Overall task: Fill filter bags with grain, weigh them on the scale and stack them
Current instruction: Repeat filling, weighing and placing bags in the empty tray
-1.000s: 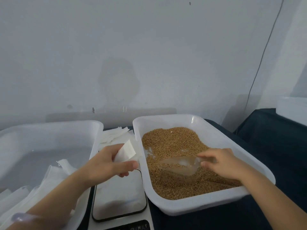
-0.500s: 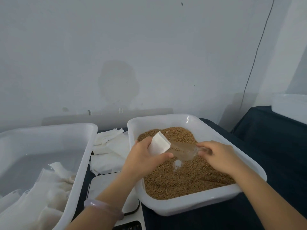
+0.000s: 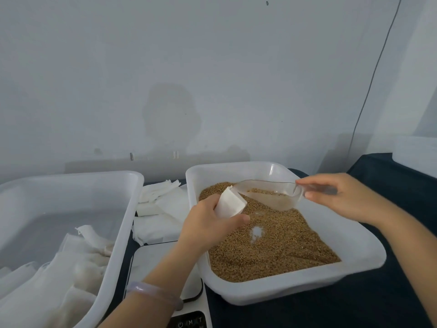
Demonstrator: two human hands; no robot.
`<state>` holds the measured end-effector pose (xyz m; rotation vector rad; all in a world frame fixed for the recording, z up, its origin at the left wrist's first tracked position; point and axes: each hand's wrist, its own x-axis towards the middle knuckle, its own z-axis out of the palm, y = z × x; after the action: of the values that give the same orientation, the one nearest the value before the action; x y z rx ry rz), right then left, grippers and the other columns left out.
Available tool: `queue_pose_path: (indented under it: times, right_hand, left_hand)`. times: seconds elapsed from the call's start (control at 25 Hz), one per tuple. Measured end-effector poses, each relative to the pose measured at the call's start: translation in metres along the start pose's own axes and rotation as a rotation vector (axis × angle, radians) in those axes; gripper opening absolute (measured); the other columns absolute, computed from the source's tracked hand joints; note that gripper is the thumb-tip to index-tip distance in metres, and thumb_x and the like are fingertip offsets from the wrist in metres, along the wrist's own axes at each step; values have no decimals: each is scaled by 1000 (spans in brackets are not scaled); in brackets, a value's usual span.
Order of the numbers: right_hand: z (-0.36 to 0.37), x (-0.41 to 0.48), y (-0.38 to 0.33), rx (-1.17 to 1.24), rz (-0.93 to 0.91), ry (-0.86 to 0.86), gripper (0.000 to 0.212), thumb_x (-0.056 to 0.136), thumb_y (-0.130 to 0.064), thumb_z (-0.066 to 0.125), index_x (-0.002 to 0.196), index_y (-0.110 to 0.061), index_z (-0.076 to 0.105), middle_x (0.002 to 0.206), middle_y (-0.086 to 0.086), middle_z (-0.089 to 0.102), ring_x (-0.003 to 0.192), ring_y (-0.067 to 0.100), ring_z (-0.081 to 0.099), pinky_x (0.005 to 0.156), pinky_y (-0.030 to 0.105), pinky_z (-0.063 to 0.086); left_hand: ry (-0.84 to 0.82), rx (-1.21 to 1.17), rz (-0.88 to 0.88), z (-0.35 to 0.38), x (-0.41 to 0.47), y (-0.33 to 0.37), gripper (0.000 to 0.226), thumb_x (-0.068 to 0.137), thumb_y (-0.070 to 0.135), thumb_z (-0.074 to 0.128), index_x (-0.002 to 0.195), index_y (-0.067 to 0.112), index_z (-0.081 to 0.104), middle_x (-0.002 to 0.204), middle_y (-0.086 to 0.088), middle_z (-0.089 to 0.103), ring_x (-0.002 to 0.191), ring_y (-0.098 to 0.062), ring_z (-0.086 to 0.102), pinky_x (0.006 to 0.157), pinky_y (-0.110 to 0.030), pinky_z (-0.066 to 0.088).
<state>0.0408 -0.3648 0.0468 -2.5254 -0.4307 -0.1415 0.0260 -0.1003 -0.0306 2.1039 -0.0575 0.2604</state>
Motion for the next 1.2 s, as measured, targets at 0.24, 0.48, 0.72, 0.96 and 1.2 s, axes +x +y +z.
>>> queue_pose_path:
  times: [0.24, 0.48, 0.72, 0.96, 1.2]
  right_hand:
    - [-19, 7, -23, -136, -48, -71, 30, 86, -27, 65, 100, -52, 58, 113, -18, 63, 110, -1, 53, 105, 30, 36]
    - [-24, 15, -35, -275, -100, -116, 31, 85, -27, 66, 98, -54, 58, 109, -24, 61, 108, -2, 52, 99, 22, 34]
    - [-26, 18, -40, -388, -155, -98, 31, 83, -32, 68, 96, -57, 56, 101, -28, 59, 108, 1, 54, 107, 32, 34]
    - [-24, 18, -44, -452, -217, -34, 29, 84, -34, 65, 100, -56, 53, 101, -27, 58, 109, 6, 54, 111, 37, 25]
    - [-25, 19, -44, -511, -282, 2, 31, 86, -35, 64, 109, -53, 55, 95, -31, 53, 102, 1, 51, 98, 24, 17]
  left_hand:
    - [-31, 58, 59, 1, -3, -2, 43, 62, 60, 75, 87, 30, 56, 78, 11, 62, 73, -11, 62, 68, -34, 53]
    - [-57, 278, 102, 3, 1, -1, 49, 63, 67, 70, 87, 31, 48, 78, 12, 58, 73, -10, 57, 67, -31, 48]
    - [-78, 328, 126, 5, 1, -3, 51, 65, 67, 68, 92, 28, 47, 85, 9, 61, 80, -16, 59, 71, -36, 52]
    - [-61, 359, 129, 7, 3, -3, 53, 67, 69, 63, 85, 27, 37, 78, 9, 54, 79, -20, 58, 61, -32, 44]
    - [-78, 360, 159, 7, 3, -4, 53, 70, 67, 63, 91, 27, 37, 81, 9, 56, 78, -19, 58, 60, -32, 43]
